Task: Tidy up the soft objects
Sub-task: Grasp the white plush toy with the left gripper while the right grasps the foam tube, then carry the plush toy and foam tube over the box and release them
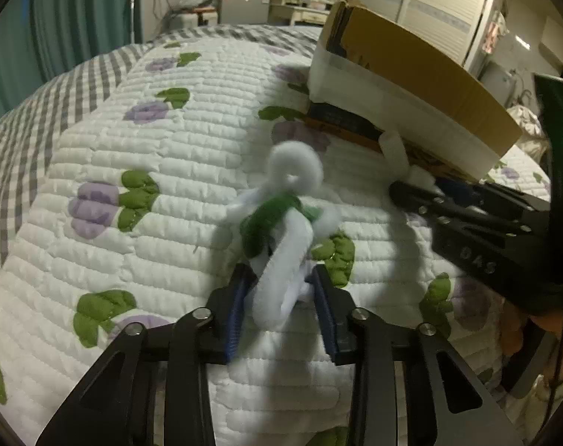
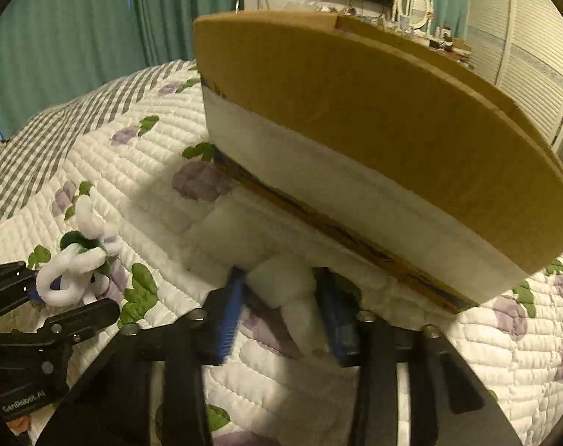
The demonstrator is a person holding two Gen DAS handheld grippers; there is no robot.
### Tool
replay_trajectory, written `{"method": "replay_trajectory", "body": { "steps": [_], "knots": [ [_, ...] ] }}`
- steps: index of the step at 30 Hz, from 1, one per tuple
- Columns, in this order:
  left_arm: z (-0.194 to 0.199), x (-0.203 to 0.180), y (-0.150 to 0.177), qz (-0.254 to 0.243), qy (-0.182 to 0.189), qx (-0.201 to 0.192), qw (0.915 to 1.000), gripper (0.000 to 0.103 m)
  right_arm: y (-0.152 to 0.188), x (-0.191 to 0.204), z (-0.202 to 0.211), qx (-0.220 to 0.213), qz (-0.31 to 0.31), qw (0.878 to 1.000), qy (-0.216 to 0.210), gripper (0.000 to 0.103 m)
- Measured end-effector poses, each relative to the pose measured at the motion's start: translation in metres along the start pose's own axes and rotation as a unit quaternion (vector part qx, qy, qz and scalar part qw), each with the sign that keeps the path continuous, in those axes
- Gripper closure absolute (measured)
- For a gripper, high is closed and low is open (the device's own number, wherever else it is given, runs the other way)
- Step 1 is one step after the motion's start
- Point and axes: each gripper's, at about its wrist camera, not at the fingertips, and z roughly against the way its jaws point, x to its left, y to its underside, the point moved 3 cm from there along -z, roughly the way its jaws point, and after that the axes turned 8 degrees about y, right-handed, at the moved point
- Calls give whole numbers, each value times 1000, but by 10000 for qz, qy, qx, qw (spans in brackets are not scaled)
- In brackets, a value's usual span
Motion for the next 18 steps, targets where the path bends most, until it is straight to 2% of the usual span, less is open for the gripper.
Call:
{"method": "replay_trajectory", "body": {
  "steps": [7,12,18],
  "knots": [
    [22,-6,6,-102,-2,-247,9996,81,9,-4,26,-196,-221,9996,11,69],
    [45,-19,9,-277,32,-475,9985,83,22,-10,49,-198,-357,9992,-16,69],
    [82,-38,-3,-519,121,-813,9953,83,26,-17,91,-329,-410,9986,45,69]
  ]
}}
